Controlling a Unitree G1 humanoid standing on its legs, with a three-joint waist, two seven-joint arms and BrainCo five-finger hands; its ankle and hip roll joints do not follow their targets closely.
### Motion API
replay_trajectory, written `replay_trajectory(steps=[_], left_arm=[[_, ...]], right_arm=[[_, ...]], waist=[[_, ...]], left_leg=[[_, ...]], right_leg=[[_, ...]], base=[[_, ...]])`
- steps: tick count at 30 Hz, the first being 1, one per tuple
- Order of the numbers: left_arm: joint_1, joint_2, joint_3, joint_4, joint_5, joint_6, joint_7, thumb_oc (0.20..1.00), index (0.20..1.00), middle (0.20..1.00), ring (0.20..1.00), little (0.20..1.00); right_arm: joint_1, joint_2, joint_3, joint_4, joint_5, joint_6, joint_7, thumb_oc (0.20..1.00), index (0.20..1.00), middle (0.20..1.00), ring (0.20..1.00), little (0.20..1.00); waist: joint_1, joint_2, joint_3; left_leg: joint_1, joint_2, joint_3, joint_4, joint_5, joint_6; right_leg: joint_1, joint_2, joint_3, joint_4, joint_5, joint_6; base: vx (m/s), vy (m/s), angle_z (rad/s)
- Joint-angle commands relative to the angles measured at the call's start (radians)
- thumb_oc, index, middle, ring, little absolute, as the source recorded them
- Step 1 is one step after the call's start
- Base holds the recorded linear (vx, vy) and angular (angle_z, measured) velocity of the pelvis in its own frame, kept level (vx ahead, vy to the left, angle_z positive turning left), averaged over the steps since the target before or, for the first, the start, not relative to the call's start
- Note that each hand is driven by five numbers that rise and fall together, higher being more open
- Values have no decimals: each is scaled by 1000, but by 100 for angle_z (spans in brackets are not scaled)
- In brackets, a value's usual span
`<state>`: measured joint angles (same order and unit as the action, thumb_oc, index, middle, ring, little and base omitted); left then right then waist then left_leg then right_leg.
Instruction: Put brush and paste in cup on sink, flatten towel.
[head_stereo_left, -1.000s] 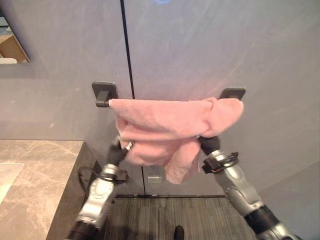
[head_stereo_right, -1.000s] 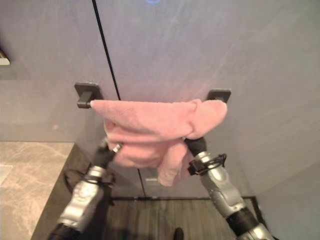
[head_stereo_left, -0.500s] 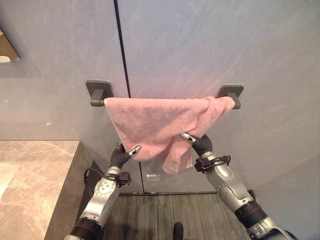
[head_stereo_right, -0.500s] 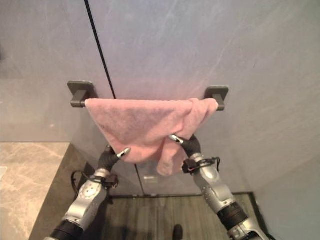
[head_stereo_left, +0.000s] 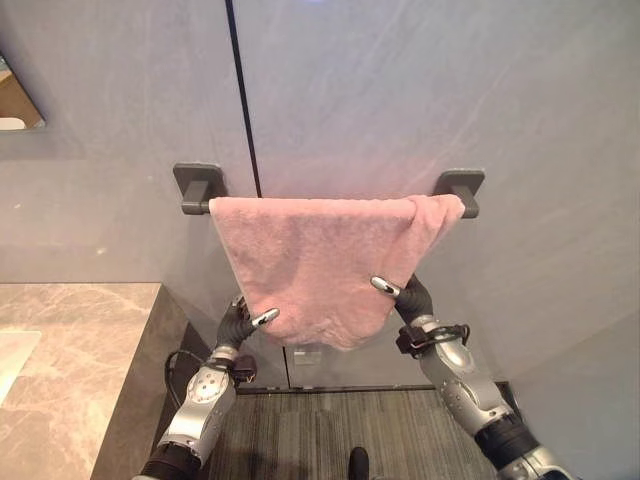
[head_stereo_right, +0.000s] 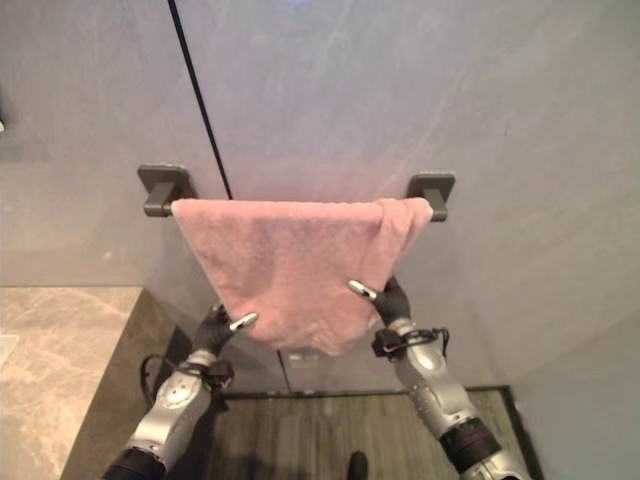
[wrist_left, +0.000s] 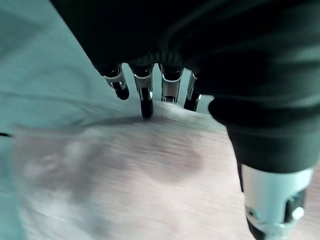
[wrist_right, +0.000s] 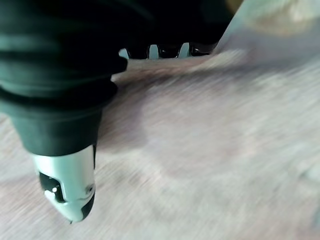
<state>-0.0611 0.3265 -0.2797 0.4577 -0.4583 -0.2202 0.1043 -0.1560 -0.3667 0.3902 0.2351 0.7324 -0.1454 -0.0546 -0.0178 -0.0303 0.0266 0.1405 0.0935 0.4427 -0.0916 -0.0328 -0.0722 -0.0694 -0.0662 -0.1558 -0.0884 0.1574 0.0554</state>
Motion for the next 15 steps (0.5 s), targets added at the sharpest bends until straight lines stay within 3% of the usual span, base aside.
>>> replay_trajectory(steps=[1, 10, 15], left_arm=[[-58, -11, -27, 117, 70, -20, -3, 1000, 1000, 1000, 1000, 1000], [-101, -24, -57, 363, 229, -11, 26, 1000, 1000, 1000, 1000, 1000], [-99, -41, -18, 516, 264, 3, 32, 1000, 1000, 1000, 1000, 1000]], right_arm=[[-26, 35, -46, 104, -30, -22, 20, 1000, 1000, 1000, 1000, 1000], [-24, 80, -75, 453, -161, -16, -31, 1000, 1000, 1000, 1000, 1000], [9, 89, -99, 612, -273, -13, -49, 1000, 1000, 1000, 1000, 1000]], waist=[[-11, -8, -21], [-25, -1, -15], [-32, -3, -6]], left_leg=[[-69, -5, -18, 4, 91, 4], [-84, 1, -22, 4, 100, -3], [-91, 6, -30, 4, 105, -9]], right_leg=[[136, -68, -26, 58, -132, 87], [120, -64, -23, 56, -122, 86], [117, -63, -27, 55, -119, 86]], base=[[0, 0, 0], [-7, -2, 0], [-17, -12, 1]])
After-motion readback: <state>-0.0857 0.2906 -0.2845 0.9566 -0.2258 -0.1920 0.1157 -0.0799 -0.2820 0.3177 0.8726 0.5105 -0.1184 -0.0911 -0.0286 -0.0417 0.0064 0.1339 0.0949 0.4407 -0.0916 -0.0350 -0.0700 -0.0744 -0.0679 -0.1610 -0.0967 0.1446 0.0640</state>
